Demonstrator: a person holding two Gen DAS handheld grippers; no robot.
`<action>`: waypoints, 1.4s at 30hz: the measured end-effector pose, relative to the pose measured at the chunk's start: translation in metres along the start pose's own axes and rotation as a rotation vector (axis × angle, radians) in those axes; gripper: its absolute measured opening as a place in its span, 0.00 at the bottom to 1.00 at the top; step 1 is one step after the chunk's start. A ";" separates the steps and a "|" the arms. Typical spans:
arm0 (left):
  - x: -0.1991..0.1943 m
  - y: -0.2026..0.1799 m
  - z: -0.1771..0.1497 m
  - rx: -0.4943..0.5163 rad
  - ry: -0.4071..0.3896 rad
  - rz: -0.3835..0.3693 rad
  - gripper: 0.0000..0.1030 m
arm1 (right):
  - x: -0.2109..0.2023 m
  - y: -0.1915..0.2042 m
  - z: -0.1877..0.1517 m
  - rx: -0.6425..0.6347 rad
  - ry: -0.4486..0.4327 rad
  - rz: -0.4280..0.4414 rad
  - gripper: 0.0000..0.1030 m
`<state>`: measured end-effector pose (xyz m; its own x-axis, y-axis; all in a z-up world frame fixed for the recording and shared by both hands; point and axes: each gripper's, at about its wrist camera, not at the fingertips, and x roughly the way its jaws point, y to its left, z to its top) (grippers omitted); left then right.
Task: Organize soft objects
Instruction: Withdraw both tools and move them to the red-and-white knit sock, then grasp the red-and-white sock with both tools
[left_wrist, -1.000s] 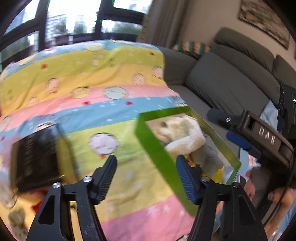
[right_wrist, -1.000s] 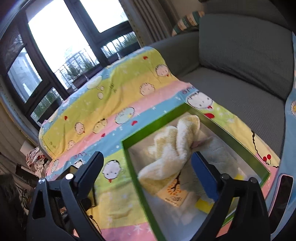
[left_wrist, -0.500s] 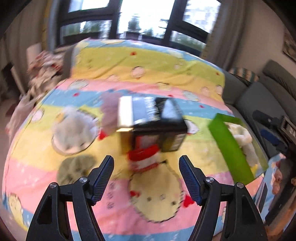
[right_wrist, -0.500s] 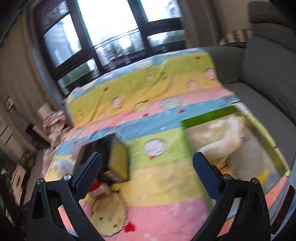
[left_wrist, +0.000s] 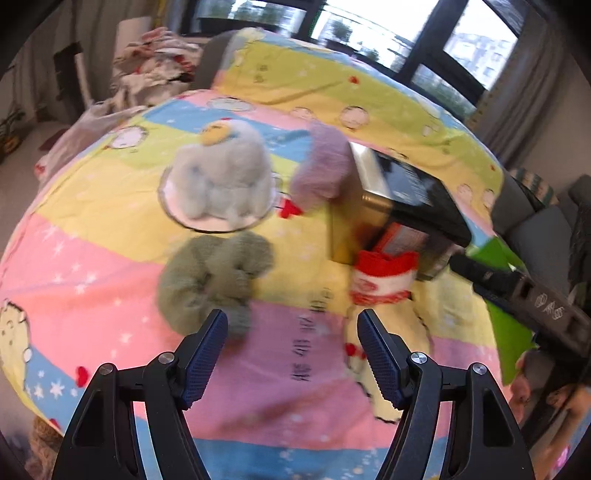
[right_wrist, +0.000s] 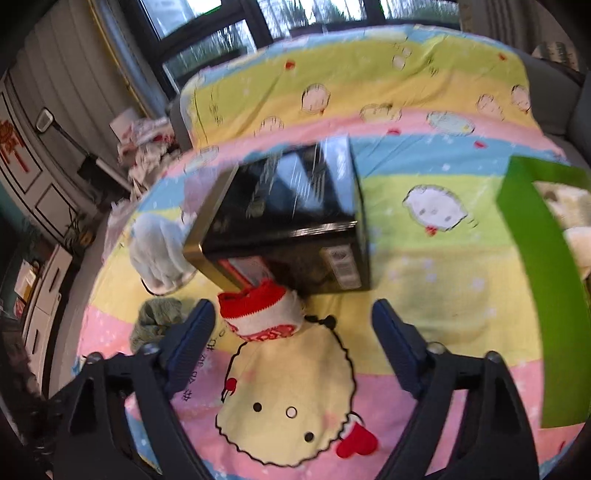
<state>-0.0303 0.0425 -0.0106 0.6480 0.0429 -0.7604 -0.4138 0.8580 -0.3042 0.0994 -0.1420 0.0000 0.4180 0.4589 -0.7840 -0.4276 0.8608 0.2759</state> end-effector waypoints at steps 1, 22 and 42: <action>-0.001 0.005 0.001 -0.010 -0.008 0.009 0.71 | 0.007 0.000 -0.002 -0.004 0.013 -0.003 0.72; 0.006 0.025 0.002 -0.064 0.039 -0.032 0.71 | 0.024 0.007 -0.020 0.037 0.086 0.154 0.17; 0.041 -0.041 -0.018 0.086 0.131 -0.191 0.71 | 0.013 -0.016 -0.040 0.150 0.120 0.139 0.62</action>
<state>0.0012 -0.0002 -0.0394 0.6181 -0.1863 -0.7637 -0.2322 0.8849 -0.4038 0.0795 -0.1588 -0.0364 0.2608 0.5537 -0.7908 -0.3466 0.8183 0.4586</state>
